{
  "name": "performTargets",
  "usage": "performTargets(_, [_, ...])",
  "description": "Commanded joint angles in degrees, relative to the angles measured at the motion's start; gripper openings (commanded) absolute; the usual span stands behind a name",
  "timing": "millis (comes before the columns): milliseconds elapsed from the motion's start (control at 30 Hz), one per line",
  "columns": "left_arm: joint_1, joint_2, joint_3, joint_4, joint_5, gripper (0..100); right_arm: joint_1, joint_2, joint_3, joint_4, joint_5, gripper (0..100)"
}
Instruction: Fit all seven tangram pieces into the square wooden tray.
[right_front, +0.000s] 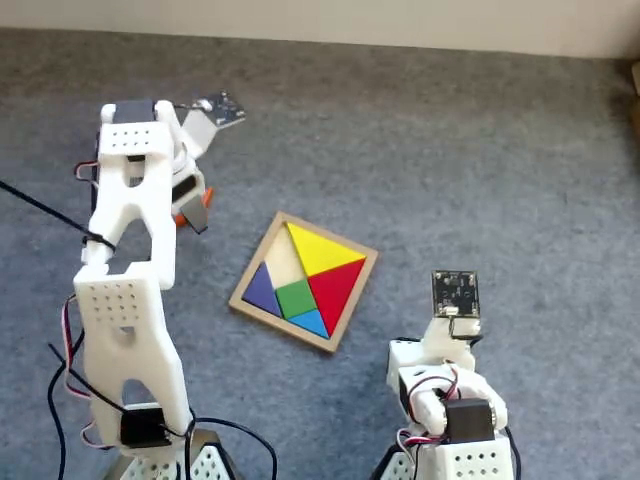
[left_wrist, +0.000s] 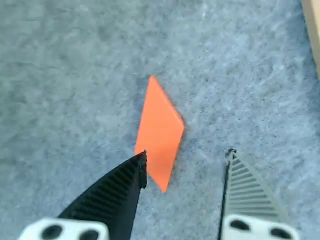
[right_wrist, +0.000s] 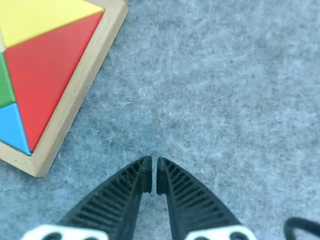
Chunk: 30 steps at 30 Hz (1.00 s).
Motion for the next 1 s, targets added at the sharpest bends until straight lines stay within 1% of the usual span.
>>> performTargets(0, [0.7,0.2,-2.7,-0.4,-0.7,25,0.7,-1.0,7.7,0.3,-0.4,3.4])
performTargets(500, [0.8,6.1,-2.7,-10.5,-0.5,25,0.7,-1.0,7.7,0.3,-0.4,3.4])
performTargets(600, [0.8,6.1,-2.5,-10.5,-0.7,24,0.7,-1.0,7.7,0.3,-0.4,3.4])
performTargets(667, [0.9,5.9,-2.5,-10.4,-0.7,21,0.7,-1.0,7.7,0.3,-0.4,3.4])
performTargets(800, [1.7,5.5,-2.8,-8.7,-0.5,6,0.7,-1.0,7.7,0.3,-0.4,3.4])
performTargets(867, [2.2,5.4,-2.9,-8.2,-0.4,0,0.7,-1.0,7.7,0.3,-0.4,3.4])
performTargets(967, [2.4,5.5,-7.0,-3.5,-0.4,2,0.7,-1.0,7.7,0.3,-0.4,3.4])
